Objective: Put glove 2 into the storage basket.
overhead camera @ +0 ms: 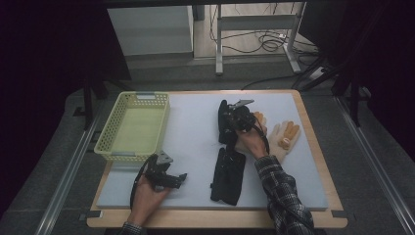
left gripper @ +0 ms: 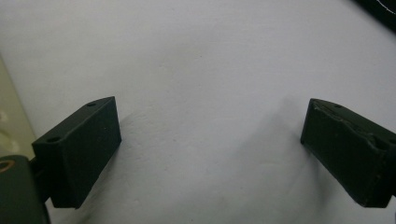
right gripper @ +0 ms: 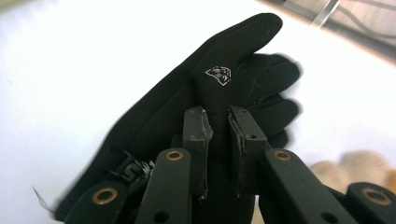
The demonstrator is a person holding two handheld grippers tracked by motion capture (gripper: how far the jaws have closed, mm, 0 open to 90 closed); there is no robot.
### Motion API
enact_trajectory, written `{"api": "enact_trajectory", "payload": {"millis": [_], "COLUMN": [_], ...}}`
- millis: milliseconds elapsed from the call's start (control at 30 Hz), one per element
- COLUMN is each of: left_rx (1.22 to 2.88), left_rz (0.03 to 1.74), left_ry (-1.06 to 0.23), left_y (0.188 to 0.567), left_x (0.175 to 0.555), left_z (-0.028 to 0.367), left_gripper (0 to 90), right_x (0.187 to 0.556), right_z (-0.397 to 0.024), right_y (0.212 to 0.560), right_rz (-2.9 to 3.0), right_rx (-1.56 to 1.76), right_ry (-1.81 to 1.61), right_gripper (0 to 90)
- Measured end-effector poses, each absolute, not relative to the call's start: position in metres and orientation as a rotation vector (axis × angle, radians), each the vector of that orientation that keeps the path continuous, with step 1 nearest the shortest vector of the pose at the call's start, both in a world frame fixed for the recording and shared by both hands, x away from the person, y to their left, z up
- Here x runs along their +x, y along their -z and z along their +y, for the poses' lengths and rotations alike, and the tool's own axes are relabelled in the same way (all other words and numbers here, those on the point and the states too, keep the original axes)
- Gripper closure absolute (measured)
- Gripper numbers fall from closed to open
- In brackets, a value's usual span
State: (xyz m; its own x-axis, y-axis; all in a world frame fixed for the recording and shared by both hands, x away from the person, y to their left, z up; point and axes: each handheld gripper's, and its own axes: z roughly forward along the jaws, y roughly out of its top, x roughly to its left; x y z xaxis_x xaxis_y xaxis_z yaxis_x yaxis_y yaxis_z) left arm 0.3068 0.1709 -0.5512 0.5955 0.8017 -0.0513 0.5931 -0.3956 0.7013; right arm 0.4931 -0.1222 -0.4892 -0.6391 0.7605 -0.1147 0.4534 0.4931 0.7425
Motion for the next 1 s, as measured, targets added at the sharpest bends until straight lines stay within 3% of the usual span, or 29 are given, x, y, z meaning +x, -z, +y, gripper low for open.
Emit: {"api": "enact_trajectory", "payload": {"millis": [500,1000], "left_rx": [2.129,2.126], "left_rz": [1.099,1.099], "left_ry": [-0.386,-0.388], "left_y": [0.551,0.551], "left_x": [0.307,0.307], "left_z": [0.171,0.171], "left_gripper": [5.0,4.9], "right_x": [0.446,0.351], "right_z": [-0.128,-0.140], "right_y": [0.425,0.445], "right_rz": [2.286,2.339], "right_rx": [0.970,1.008], "right_ry": [-1.111,-1.203], "right_gripper": [76.5,75.9]}}
